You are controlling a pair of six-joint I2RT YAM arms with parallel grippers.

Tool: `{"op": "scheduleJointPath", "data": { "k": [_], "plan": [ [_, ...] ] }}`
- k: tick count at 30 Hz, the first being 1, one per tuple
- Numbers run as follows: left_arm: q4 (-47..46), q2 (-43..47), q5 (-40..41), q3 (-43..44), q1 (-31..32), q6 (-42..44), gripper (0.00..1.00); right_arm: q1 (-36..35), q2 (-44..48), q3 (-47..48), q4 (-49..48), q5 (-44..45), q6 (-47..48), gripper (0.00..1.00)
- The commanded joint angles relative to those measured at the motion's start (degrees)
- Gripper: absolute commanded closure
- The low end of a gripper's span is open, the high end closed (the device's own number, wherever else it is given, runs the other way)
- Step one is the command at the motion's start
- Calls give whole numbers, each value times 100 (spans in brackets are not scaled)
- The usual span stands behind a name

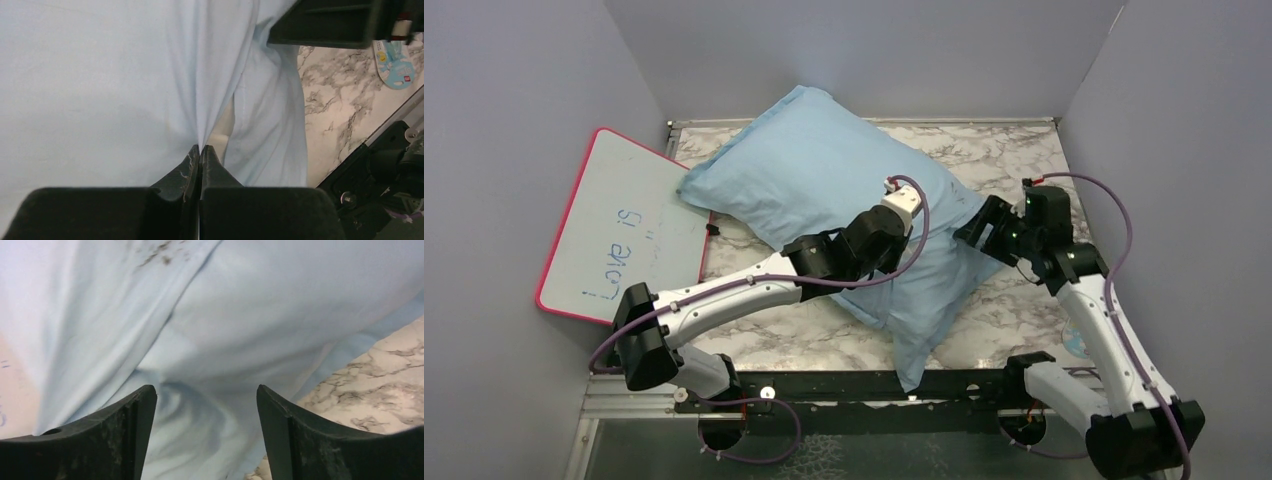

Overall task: Remove the pillowcase from the pillow
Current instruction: Remove the pillow from the pillowcase.

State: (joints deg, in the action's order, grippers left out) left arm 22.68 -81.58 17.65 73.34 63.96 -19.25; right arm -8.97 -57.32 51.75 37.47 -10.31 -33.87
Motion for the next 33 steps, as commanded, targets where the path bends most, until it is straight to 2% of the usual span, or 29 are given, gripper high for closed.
{"op": "scheduleJointPath", "data": {
  "k": [1,5,7,12,14,24,27,30,33],
  "plan": [
    [30,162,-3,-13,-173,22,100,24,908,-188,-192,-719,-424,20],
    [-9,151,-79,-51,-263,44,100,21,1162,-452,-686,-1798,-1017,18],
    [-3,170,-95,-92,-298,70,100,13,1044,-405,-623,-1911,-1135,18],
    [-16,221,-253,-192,-440,-12,100,-59,853,-210,-354,-1418,-1140,19],
    [-29,220,-268,-225,-462,-54,100,-145,794,-156,-339,-1216,-1147,23],
    [-75,173,-428,-274,-481,-199,100,-1470,32,245,-277,-83,-1146,25],
    [-70,204,-425,-317,-486,-211,100,-1537,-227,345,-119,119,-907,30],
    [-66,256,-327,-376,-498,-211,100,-1537,-274,347,238,515,-845,43],
    [-20,310,-231,-441,-603,-244,100,-1542,236,-70,392,965,-998,57]
  ]
}}
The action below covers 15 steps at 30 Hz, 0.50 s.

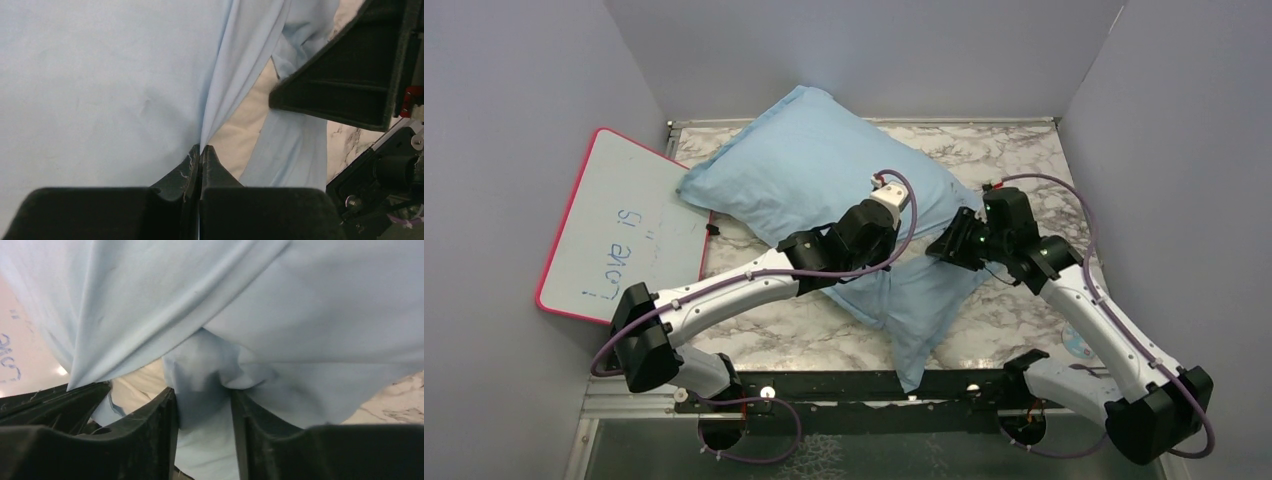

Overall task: Remove the pillowcase from the pillow
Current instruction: Remove the pillow from the pillowcase.

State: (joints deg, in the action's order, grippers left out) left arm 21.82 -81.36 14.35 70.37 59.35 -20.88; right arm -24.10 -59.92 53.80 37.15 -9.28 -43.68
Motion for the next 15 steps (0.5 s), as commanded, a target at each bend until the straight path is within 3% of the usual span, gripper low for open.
{"op": "scheduleJointPath", "data": {
  "k": [1,2,5,11,15],
  "plan": [
    [67,307,119,-177,-184,-89,100,-25,753,-511,402,1007,-64,67],
    [68,337,114,-215,-250,-91,100,-25,1014,-768,382,1189,-148,79],
    [108,403,88,-315,-445,-58,100,-25,1575,-1229,659,1574,-434,97],
    [740,760,1012,-634,-1166,-181,100,-25,2085,-1624,1198,2069,-1183,99],
    [752,1034,615,-1275,-1940,-157,100,-25,2312,-1988,985,1930,-1654,99]
  ]
}}
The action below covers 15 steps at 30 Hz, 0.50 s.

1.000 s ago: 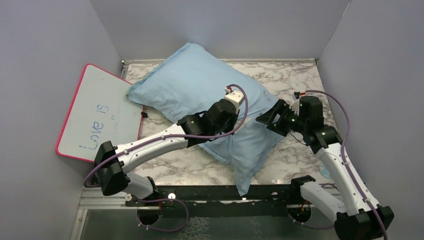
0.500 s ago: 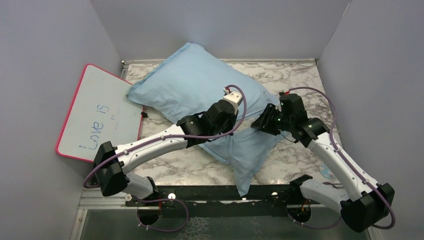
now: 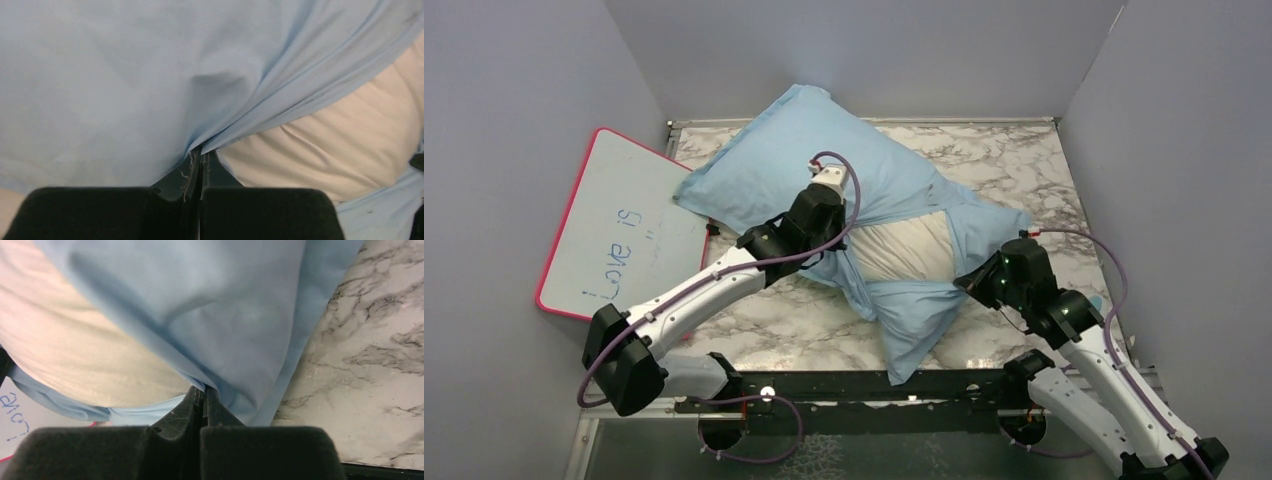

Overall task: Remove the pillowcase from the pillow
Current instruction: Remove the pillow from the pillowcase.

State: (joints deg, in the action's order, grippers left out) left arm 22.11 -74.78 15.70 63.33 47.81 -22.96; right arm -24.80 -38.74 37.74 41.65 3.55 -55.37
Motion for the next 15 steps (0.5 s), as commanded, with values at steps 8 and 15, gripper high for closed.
{"op": "scheduleJointPath", "data": {
  "k": [8,15],
  "plan": [
    [-298,617,-1206,-1388,-307,-242,100,45,-842,-1414,-1064,-907,-488,96],
    [-250,854,-1250,-1035,3,-106,93,45,-1421,-687,-1260,-1629,-1,84]
  ]
}}
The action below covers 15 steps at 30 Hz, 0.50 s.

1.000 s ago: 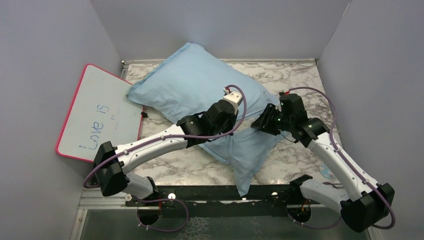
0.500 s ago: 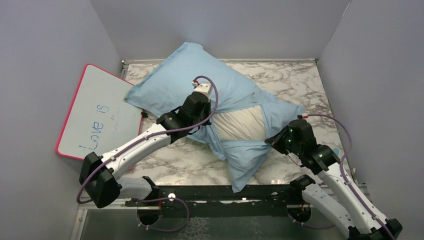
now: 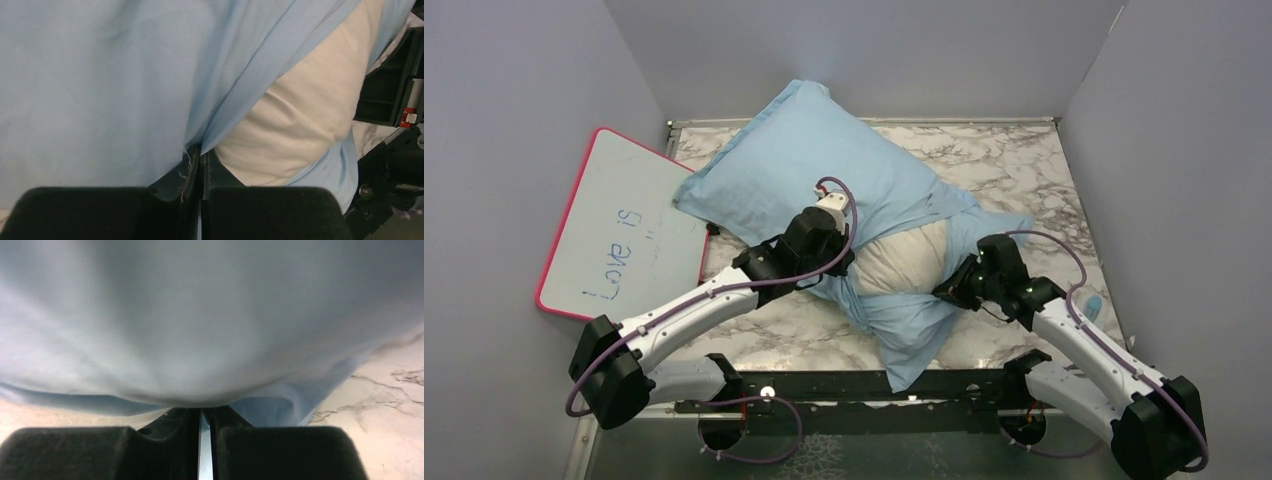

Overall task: Remove the pillowcase from the pillow
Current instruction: Remove the pillow from the pillowcase.

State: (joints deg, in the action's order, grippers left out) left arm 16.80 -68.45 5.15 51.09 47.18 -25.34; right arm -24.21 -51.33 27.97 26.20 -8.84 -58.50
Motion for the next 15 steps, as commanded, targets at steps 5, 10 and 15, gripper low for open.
{"op": "scheduleJointPath", "data": {
  "k": [5,10,15],
  "plan": [
    [678,407,-190,638,71,153,70,-16,-141,891,1214,-15,196,63],
    [726,619,67,970,71,400,39,-14,-9,1154,1794,204,157,40],
    [901,170,-39,1696,62,772,26,-14,391,1551,2294,1160,-571,16]
  ]
}}
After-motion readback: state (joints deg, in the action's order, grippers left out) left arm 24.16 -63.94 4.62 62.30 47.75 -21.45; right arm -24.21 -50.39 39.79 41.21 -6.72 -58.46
